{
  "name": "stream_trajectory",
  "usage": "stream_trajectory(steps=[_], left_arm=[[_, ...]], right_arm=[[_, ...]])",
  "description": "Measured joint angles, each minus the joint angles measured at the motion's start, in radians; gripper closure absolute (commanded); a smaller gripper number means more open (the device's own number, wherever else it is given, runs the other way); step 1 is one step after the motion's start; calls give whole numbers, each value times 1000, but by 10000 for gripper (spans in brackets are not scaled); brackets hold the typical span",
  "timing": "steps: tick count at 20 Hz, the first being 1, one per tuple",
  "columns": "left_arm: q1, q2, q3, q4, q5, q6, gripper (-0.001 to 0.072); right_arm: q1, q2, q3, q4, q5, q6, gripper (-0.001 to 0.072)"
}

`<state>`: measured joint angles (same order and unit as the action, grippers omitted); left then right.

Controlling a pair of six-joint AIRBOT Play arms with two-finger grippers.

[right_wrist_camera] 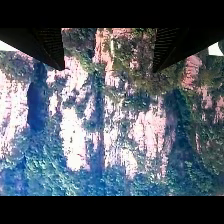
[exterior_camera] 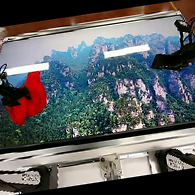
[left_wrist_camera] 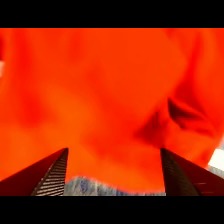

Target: Fold the shirts.

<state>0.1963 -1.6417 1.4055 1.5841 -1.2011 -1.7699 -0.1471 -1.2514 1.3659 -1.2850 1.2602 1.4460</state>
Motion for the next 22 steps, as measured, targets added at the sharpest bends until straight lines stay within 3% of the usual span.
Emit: stream_trajectory(steps=[1,3,8,13,17,22], left_arm=[[5,-24,0,-5,10,0,23],[11,-66,0,-13,24,0,654],[16,-79,29,-38,-13,26,666],[-55,124,142,-195,-82,135,666],[-239,402,187,-387,-37,176,665],[-547,591,179,-458,47,134,665]], right_arm=[[0,0,0,1,-3,0,47],[0,0,0,3,-7,-1,47],[0,0,0,18,-61,-2,47],[0,4,2,55,-106,11,47],[0,58,3,68,-36,12,48],[0,208,3,46,51,-11,47]])
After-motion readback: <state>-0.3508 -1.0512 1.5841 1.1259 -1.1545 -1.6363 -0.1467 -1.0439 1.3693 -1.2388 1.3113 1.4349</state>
